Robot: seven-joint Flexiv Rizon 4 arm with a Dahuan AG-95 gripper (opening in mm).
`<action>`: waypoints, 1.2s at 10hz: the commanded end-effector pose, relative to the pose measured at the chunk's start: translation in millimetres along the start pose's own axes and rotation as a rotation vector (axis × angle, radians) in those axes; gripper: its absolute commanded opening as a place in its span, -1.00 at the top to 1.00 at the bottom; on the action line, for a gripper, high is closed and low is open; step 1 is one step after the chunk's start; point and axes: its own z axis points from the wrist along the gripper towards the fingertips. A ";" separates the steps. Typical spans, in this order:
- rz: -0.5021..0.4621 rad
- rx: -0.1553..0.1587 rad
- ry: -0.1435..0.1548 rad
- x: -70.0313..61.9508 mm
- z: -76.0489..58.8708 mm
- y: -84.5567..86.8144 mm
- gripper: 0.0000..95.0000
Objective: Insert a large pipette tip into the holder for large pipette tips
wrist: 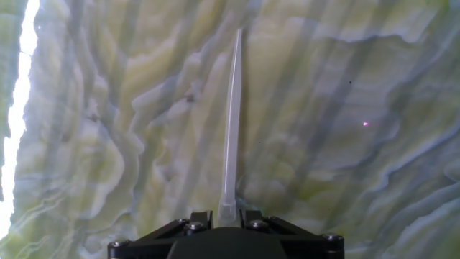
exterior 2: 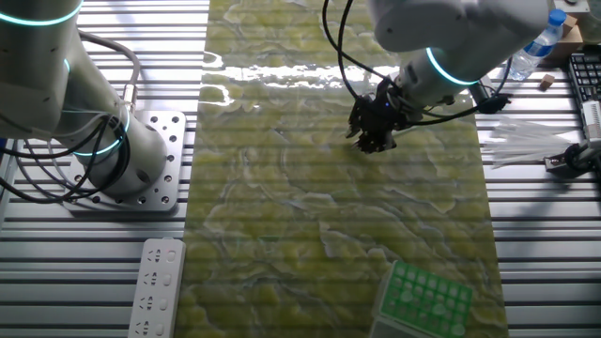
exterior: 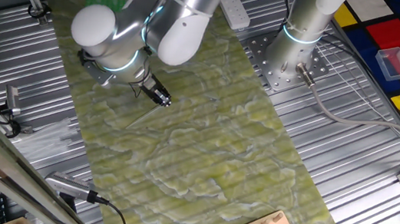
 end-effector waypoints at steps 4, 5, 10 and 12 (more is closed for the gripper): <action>0.001 0.003 -0.011 -1.7 3.8 0.1 0.60; 0.002 0.005 -0.014 -1.9 4.3 0.0 0.60; 0.004 0.014 -0.033 -2.8 6.4 -0.6 0.60; 0.003 0.015 -0.036 -3.1 7.0 -0.7 1.00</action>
